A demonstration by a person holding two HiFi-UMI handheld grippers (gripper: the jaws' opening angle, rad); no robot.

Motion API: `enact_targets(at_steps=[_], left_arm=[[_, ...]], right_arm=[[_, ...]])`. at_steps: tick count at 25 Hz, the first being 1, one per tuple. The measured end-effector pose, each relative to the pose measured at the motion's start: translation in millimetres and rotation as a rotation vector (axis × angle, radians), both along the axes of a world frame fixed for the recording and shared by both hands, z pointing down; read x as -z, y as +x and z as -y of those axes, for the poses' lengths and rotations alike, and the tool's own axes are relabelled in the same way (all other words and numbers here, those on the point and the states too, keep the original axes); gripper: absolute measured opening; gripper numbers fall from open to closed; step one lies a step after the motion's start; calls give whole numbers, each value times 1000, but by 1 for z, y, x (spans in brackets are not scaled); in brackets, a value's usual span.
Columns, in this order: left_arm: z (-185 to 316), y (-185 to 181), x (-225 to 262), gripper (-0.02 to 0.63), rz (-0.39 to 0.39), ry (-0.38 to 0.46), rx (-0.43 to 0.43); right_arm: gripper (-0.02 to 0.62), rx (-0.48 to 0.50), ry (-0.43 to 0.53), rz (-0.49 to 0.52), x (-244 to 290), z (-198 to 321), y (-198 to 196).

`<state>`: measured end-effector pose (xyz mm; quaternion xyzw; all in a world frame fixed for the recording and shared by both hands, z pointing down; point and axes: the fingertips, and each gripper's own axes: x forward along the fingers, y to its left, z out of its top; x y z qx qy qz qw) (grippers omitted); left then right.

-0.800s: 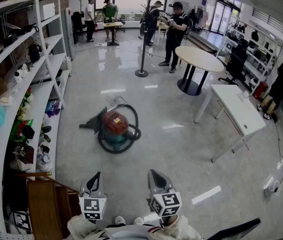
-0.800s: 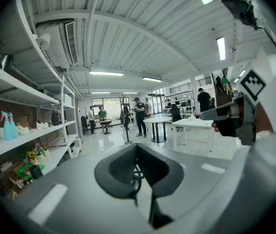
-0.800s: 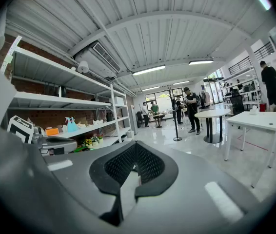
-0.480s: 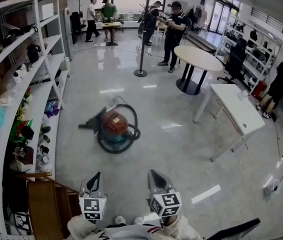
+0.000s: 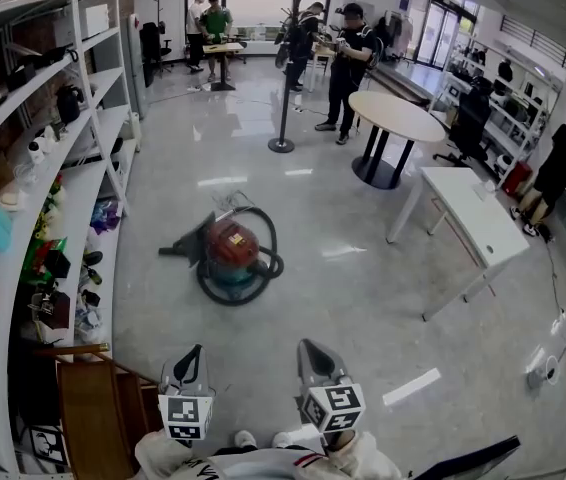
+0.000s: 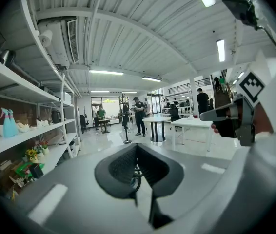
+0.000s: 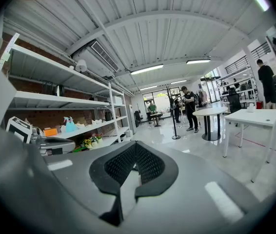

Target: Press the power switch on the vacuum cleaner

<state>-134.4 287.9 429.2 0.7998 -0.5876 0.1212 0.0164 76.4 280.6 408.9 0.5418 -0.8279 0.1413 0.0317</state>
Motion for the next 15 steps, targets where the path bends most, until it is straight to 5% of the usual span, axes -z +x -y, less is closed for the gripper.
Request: enact_targets(at_steps=[15], left_arm=[[-7,-18,-4,0,-26,6,-29]], right_arm=[[1,-40,10,-28,2,-15,-17]])
